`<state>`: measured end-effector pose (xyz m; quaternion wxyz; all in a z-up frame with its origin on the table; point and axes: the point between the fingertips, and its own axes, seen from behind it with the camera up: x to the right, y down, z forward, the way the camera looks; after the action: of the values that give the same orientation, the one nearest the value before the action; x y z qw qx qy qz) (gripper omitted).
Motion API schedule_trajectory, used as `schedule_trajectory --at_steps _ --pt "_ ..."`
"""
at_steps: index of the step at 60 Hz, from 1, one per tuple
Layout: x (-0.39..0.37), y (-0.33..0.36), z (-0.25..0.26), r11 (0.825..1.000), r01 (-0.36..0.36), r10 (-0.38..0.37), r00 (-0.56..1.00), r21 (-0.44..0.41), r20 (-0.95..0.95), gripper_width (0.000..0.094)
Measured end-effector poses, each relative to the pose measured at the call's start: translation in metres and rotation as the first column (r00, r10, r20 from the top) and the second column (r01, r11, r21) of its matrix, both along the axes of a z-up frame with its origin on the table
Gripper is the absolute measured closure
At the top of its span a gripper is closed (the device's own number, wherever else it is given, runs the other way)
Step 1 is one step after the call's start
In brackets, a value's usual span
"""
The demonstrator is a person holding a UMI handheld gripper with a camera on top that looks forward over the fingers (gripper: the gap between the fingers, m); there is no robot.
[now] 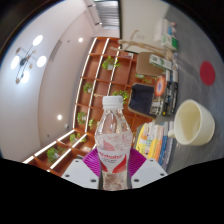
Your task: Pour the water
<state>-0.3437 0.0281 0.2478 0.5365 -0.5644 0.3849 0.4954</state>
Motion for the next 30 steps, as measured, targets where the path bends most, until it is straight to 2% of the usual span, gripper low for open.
schedule_trajectory --at_steps 6,8,13,21,28,30 --pt "0.033 0.001 0.023 0.997 0.076 -0.077 0.915 0.017 0.396 0.0584" --pt "0.05 -0.001 0.025 0.994 0.106 -0.11 0.855 0.037 0.506 0.0584" --pt "0.088 0.004 0.032 0.981 0.194 -0.152 0.67 0.025 0.726 0.0586" --pt "0.169 0.005 0.027 0.929 0.363 -0.218 0.395 0.066 0.892 0.0584" --pt "0.227 -0.001 0.005 0.874 0.485 -0.188 0.269 0.036 0.945 0.0586" --pt "0.251 0.003 -0.018 0.863 0.504 -0.182 0.25 0.033 0.951 0.0585"
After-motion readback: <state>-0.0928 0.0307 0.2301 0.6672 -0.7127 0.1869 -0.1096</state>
